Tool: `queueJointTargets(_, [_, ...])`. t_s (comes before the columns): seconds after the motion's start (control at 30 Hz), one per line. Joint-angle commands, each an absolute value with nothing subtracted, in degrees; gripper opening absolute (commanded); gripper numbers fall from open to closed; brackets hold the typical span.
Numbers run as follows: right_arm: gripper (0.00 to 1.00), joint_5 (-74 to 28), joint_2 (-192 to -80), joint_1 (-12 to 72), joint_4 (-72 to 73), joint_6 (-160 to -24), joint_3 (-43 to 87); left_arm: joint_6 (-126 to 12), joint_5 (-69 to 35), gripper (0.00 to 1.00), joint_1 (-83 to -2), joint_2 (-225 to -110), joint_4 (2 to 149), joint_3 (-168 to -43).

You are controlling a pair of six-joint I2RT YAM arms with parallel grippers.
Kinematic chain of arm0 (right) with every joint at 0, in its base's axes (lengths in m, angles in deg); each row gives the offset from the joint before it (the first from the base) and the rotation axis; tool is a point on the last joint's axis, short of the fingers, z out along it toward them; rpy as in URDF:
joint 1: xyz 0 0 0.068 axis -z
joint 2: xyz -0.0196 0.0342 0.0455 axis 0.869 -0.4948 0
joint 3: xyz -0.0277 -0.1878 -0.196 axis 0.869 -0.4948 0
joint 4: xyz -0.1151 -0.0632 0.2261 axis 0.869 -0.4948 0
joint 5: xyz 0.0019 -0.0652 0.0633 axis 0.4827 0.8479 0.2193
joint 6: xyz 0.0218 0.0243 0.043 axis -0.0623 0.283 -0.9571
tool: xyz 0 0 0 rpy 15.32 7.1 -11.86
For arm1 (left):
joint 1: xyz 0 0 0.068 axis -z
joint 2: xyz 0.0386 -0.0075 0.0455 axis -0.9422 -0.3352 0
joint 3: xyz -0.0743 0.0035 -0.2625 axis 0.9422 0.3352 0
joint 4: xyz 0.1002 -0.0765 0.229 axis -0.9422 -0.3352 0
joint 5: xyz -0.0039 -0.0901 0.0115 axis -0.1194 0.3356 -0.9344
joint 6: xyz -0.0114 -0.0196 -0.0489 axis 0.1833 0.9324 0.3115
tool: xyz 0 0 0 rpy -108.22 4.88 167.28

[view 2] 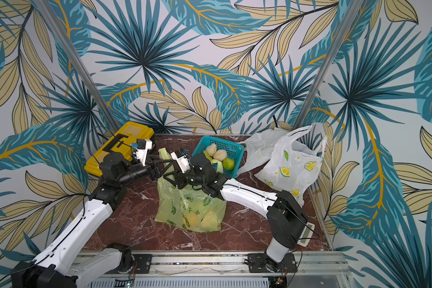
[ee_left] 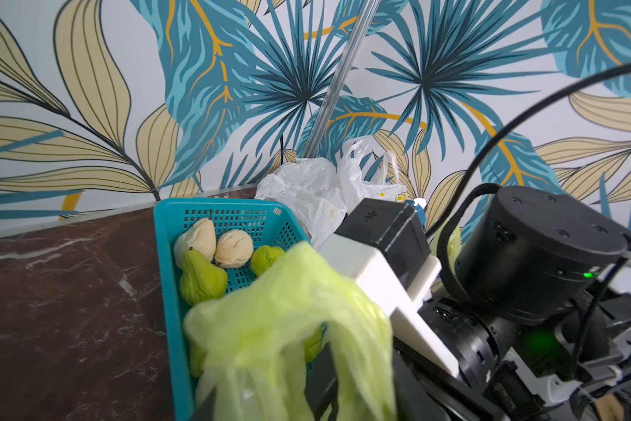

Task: Place the pears into plastic bags & tie knots
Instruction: Tie the plastic bag at the center of the board.

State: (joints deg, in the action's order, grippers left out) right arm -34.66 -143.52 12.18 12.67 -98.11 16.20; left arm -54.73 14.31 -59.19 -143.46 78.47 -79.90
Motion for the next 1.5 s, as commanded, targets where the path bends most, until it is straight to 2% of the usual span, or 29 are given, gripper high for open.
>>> queueJointTargets(0.0, [0.47,-36.54,-139.93,12.32,8.00,-100.55,17.52,-54.91,14.97,0.26,-59.36,-142.71,86.36,-78.44])
queueJointTargets(0.07, [0.64,-36.56,-137.53,12.59,2.03,-101.07,18.96,-57.27,14.91,0.15,-59.36,-142.51,86.57,-77.60])
queueJointTargets(0.17, [0.74,-36.40,-134.94,13.63,-9.48,-102.65,22.88,-59.28,15.95,0.14,-59.41,-142.83,86.76,-77.01])
queueJointTargets(0.37, [0.78,-32.12,-138.86,15.78,-33.84,-103.53,39.63,-61.29,18.42,0.13,-59.40,-144.01,86.76,-77.26])
queueJointTargets(0.57, [0.76,-27.79,-144.88,15.87,-36.06,-101.59,49.81,-60.96,21.29,0.13,-59.34,-144.60,86.76,-77.54])
queueJointTargets(0.83, [0.61,-31.42,-150.53,15.87,-30.22,-101.59,54.89,-60.56,25.47,0.13,-59.18,-146.16,86.73,-78.16])
queueJointTargets(0.9, [0.50,-32.48,-150.23,15.87,-27.15,-102.87,53.90,-60.33,26.37,0.13,-59.08,-146.53,86.68,-78.14])
queueJointTargets(0.97, [0.32,-34.03,-148.63,15.87,-19.92,-105.44,50.05,-60.00,26.52,0.14,-59.08,-147.01,86.74,-77.94])
queueJointTargets(1.03, [0.19,-34.33,-146.92,15.87,-13.31,-107.49,45.95,-59.64,26.36,0.16,-59.08,-146.75,86.74,-77.59])
queueJointTargets(1.13, [0.08,-35.04,-145.62,15.87,-8.24,-108.69,43.38,-59.36,25.30,0.23,-59.28,-145.68,86.73,-76.72])
queueJointTargets(1.2, [0.06,-35.67,-144.61,15.87,-5.91,-109.41,41.98,-59.15,25.35,0.37,-59.47,-145.30,86.76,-76.45])
queueJointTargets(1.27, [0.06,-36.03,-143.62,15.87,-4.08,-109.66,40.94,-58.79,26.37,0.45,-59.76,-145.30,86.68,-76.38])
queueJointTargets(1.4, [0.06,-37.79,-142.85,16.05,-1.34,-110.97,39.91,-58.49,26.96,0.47,-59.90,-145.85,86.67,-76.32])
queueJointTargets(1.47, [0.06,-38.11,-142.93,16.14,-0.85,-111.24,39.60,-58.18,27.34,0.45,-59.90,-146.09,86.68,-76.52])
